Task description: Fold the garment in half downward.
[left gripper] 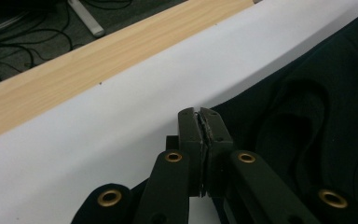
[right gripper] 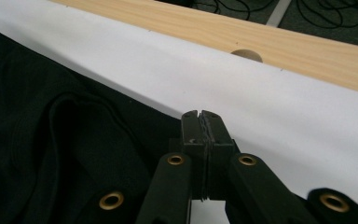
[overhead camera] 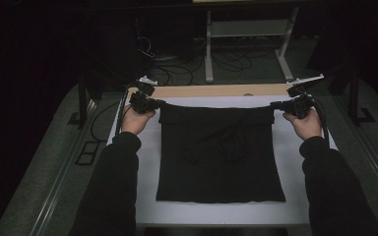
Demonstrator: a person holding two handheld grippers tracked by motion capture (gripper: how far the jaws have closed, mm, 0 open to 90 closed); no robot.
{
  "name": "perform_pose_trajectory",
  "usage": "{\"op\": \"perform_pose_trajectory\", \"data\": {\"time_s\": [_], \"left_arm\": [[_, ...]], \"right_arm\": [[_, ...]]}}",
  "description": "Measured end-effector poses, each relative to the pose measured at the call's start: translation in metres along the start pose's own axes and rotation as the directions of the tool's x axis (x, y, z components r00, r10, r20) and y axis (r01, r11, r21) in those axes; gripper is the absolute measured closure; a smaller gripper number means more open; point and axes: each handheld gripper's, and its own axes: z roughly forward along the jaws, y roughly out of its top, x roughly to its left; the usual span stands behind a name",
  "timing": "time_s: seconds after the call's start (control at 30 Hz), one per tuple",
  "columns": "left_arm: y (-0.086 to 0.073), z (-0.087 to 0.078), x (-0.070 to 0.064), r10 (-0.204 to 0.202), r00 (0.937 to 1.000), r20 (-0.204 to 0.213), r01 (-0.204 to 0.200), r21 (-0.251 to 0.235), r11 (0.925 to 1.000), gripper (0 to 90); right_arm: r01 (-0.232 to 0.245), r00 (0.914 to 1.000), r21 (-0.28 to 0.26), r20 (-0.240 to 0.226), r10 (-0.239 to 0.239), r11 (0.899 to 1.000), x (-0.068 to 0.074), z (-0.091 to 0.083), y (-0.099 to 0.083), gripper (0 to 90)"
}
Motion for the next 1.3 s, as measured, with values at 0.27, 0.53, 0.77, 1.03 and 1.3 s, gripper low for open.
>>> {"op": "perform_pose_trajectory", "data": {"time_s": [0.27, 0.53, 0.77, 1.03, 1.3], "left_arm": [[0.002, 0.003, 0.006, 0.005, 1.0, -0.007, -0.005, 0.008, 1.0, 87.4], [0.0, 0.015, 0.013, -0.009, 0.9999, -0.008, 0.009, 0.02, 0.9998, 87.4], [-0.003, 0.025, 0.013, -0.022, 0.9998, -0.005, 0.022, 0.035, 0.9992, 87.3], [-0.007, 0.033, 0.015, -0.043, 0.9991, 0.001, 0.042, 0.054, 0.9976, 87.0], [-0.011, 0.042, 0.015, -0.047, 0.9988, 0.014, 0.046, 0.085, 0.9953, 86.5]], "right_arm": [[0.021, 0.9998, -0.001, -0.001, -0.021, 1.0, 0.001, -0.001, 0.009, 88.0], [0.011, 0.9999, 0.008, -0.003, -0.011, 1.0, -0.003, 0.01, 0.008, 87.9], [-0.002, 1.0, 0.027, -0.007, 0.002, 1.0, -0.006, 0.022, 0.005, 87.9], [-0.006, 1.0, 0.038, -0.008, 0.006, 0.999, -0.008, 0.029, 0.002, 87.8], [-0.018, 0.9996, 0.058, -0.021, 0.019, 0.998, -0.007, 0.041, -0.002, 87.0]]}}
